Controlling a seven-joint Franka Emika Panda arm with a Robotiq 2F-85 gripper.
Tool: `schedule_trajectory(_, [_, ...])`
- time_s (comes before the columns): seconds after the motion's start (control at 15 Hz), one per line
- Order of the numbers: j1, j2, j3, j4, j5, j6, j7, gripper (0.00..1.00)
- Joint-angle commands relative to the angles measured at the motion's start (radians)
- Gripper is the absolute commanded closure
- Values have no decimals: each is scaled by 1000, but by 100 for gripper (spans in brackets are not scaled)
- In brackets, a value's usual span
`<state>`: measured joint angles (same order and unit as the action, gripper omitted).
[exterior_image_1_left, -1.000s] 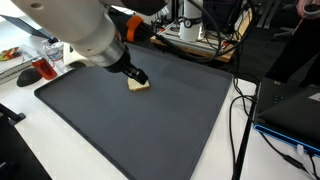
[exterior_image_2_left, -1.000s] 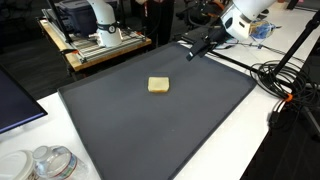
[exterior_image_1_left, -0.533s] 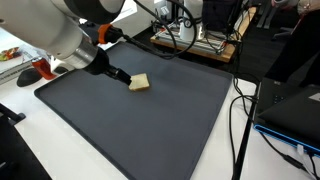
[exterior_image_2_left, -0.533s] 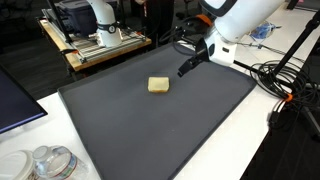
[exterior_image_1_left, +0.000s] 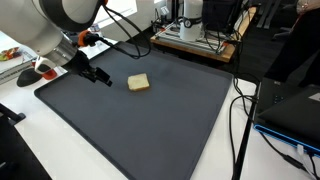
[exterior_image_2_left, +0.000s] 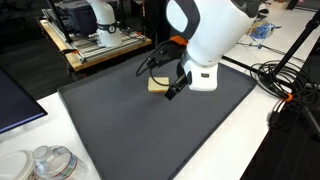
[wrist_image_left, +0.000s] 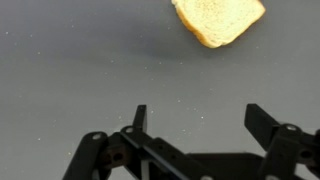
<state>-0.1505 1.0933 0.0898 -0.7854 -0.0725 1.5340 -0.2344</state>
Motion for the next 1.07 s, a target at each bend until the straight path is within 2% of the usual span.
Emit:
schedule_trajectory(0.0, [-40,-77,9,-162,-28,125,-171,0])
schedule_trajectory(0.13, [-60,-118,12,-259,-24,199,-233,0])
schedule_trajectory(0.47, [-93,-220,3,-475,-14,349,-272,0])
schedule_trajectory(0.53, [-92,-241,-12,-514,12,366,-293,0])
schedule_trajectory(1.0, [-170,-405,6,-820,106,526,-399,0])
